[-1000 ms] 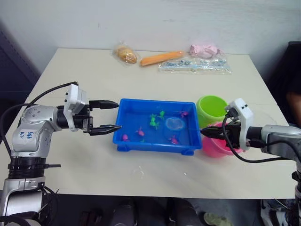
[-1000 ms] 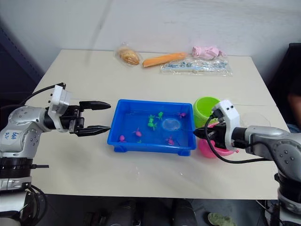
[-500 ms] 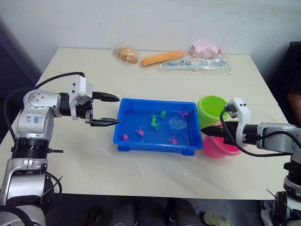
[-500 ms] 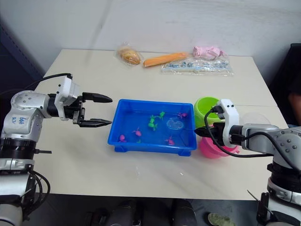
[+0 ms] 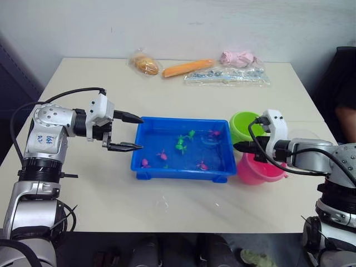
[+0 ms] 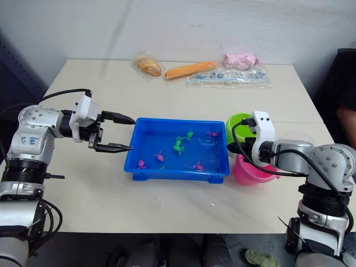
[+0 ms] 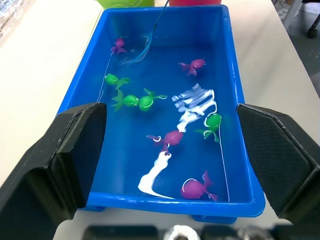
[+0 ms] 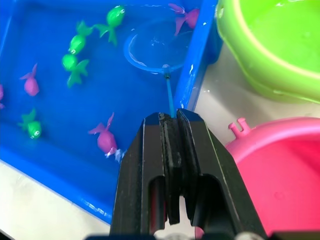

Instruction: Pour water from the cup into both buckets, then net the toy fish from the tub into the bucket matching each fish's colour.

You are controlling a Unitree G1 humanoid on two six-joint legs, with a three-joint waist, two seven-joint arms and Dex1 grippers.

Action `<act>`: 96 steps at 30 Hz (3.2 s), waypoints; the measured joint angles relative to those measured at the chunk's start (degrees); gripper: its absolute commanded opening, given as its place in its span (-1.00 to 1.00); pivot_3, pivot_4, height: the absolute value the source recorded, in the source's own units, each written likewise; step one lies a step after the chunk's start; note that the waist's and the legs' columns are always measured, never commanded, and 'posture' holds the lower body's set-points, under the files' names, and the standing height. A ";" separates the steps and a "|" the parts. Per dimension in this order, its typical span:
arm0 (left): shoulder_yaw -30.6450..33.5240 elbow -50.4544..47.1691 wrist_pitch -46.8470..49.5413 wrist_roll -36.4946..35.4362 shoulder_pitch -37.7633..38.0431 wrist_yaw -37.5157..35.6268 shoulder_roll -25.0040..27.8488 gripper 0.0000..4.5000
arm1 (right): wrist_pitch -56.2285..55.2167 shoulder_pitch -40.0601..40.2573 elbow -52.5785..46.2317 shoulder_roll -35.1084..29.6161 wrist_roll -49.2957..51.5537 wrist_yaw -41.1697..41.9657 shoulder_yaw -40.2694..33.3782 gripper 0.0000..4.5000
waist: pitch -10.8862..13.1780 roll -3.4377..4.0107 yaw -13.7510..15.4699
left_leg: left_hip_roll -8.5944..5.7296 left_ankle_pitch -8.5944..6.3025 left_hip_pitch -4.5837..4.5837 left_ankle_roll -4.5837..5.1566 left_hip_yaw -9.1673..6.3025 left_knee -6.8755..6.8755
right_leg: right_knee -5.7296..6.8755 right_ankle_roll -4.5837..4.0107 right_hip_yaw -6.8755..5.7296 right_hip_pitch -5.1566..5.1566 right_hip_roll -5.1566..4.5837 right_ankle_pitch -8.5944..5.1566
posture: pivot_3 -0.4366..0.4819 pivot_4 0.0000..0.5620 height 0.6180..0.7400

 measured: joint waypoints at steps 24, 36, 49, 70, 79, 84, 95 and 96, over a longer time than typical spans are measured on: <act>0.06 -2.82 1.71 -0.16 1.29 0.67 -1.82 0.98 | -1.08 1.61 -10.42 -4.19 -2.63 0.95 4.96 -1.00 | 0.00 0.00 0.04 | 0.00 0.01 -0.10 0.03 -0.10 0.01 | 0.00 0.00 0.01 -0.07 -0.02 0.00 | -0.05 -0.47 1.00; 0.06 -3.56 2.06 -0.17 1.35 0.79 -2.25 0.98 | -12.36 9.92 -17.72 -13.03 -8.93 17.21 10.20 -1.00 | 0.00 0.00 0.18 | -0.04 0.01 -0.14 0.03 -0.09 0.02 | -0.04 0.01 -0.03 -0.06 -0.02 0.00 | -0.05 -0.47 1.00; 0.02 -4.48 3.89 -0.75 1.37 0.22 -3.60 0.98 | -24.75 18.07 -23.29 -15.71 -11.26 29.30 6.98 -1.00 | 0.00 0.00 0.38 | -0.05 0.01 -0.13 0.03 -0.10 0.06 | -0.03 0.02 -0.06 -0.03 -0.02 0.01 | -0.05 -0.47 1.00; -3.42 -4.44 11.06 -4.47 -3.16 -2.09 -12.40 0.98 | -41.04 64.22 -42.17 -4.90 0.37 34.41 -37.81 -1.00 | -0.02 -0.02 1.92 | -0.09 0.02 0.10 0.05 -0.19 0.06 | -0.10 0.06 -0.03 0.28 0.03 0.03 | -0.05 -0.47 1.00; -4.51 -5.77 11.87 -5.29 -2.96 -2.06 -15.83 0.98 | -55.45 76.05 -41.55 4.14 -13.24 40.64 -36.78 -1.00 | -0.02 -0.02 1.11 | -0.04 -0.01 0.69 0.10 -0.18 -0.06 | -0.09 0.12 0.56 0.43 0.06 0.06 | -0.05 -0.47 1.00; -4.49 -8.51 12.23 -5.68 -1.00 -1.77 -16.04 0.98 | -67.27 78.24 -34.85 6.21 -27.96 44.57 -29.35 -1.00 | -0.04 0.01 1.41 | -0.06 -0.01 0.69 0.10 -0.15 -0.06 | -0.03 0.11 0.59 0.42 0.06 0.06 | -0.05 -0.47 1.00; -4.29 -13.46 14.35 -6.04 2.60 0.83 -15.66 0.98 | -96.01 74.47 -21.37 6.96 -53.34 44.38 -21.55 -1.00 | -0.05 0.04 1.44 | -0.04 0.01 0.73 0.08 -0.12 -0.02 | -0.03 0.09 0.65 0.40 0.06 0.05 | -0.05 -0.47 1.00; -4.27 -13.57 14.47 -6.12 2.76 1.12 -15.62 0.98 | -98.22 74.13 -20.70 6.52 -55.07 44.19 -21.37 -1.00 | -0.05 0.05 1.45 | -0.04 0.01 0.74 0.07 -0.12 -0.02 | -0.03 0.09 0.65 0.40 0.06 0.05 | -0.05 -0.47 1.00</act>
